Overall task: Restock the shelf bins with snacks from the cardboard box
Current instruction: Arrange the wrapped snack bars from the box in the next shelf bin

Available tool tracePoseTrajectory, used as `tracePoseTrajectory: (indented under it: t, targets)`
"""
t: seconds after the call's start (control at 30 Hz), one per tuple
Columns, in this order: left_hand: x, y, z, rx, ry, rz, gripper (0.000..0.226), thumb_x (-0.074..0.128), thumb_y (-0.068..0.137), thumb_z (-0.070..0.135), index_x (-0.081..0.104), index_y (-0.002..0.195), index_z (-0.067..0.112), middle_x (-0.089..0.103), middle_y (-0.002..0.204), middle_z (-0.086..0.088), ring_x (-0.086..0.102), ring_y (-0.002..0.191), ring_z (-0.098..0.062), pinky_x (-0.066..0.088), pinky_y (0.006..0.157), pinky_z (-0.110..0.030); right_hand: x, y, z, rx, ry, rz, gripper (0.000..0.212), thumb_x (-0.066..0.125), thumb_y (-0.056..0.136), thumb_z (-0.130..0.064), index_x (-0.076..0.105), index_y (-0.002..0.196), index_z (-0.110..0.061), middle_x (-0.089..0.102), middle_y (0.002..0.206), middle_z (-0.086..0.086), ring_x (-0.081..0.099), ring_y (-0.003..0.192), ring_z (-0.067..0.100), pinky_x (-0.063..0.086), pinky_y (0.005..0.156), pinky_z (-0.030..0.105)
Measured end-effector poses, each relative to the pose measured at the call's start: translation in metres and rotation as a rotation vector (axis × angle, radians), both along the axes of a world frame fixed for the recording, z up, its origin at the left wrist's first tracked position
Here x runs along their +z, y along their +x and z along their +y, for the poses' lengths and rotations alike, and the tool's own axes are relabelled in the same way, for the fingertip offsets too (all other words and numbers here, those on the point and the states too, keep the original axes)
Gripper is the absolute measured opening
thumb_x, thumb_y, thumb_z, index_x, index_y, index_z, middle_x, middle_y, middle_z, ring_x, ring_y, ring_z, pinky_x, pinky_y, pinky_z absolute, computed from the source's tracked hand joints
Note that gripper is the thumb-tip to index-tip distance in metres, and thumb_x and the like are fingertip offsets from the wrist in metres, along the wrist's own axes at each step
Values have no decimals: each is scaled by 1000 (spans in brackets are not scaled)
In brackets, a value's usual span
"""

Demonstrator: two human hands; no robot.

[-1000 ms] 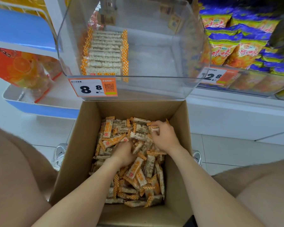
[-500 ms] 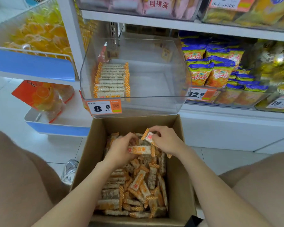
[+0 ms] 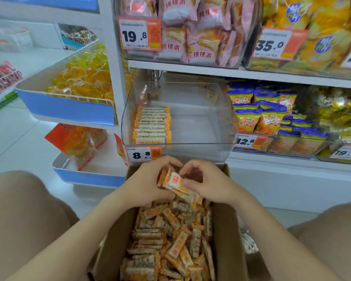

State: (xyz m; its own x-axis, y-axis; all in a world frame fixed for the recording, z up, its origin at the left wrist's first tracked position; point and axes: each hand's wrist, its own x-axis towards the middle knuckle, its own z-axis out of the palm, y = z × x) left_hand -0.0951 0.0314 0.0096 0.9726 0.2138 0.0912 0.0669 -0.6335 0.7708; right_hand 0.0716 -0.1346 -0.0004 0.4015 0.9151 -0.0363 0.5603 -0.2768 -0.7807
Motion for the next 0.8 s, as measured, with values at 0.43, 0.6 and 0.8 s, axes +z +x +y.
tracePoseTrajectory:
  t: [0.43, 0.6, 0.8]
  targets:
    - [73, -26, 30, 33, -225, -159, 61, 91, 80, 11, 60, 131, 21, 65, 124, 1, 68, 111, -23, 60, 90, -39, 82, -18, 11, 147, 113, 184, 23, 69, 101, -12, 60, 121, -19, 74, 113, -1, 71, 105, 16, 57, 93, 36]
    - [64, -18, 54, 613, -120, -400, 40, 75, 90, 13, 54, 120, 30, 59, 113, 7, 58, 95, -15, 55, 80, -39, 91, 2, 51, -101, 314, -62, 42, 66, 100, -10, 56, 138, -23, 70, 119, -5, 69, 104, 11, 58, 89, 34]
    - [51, 3, 71, 888, -268, -230, 32, 58, 100, 20, 51, 131, 22, 57, 124, 3, 58, 110, -17, 49, 84, -33, 84, 38, 114, 139, -152, -422, 47, 63, 104, -22, 52, 150, -15, 58, 149, 3, 53, 137, 17, 40, 106, 23]
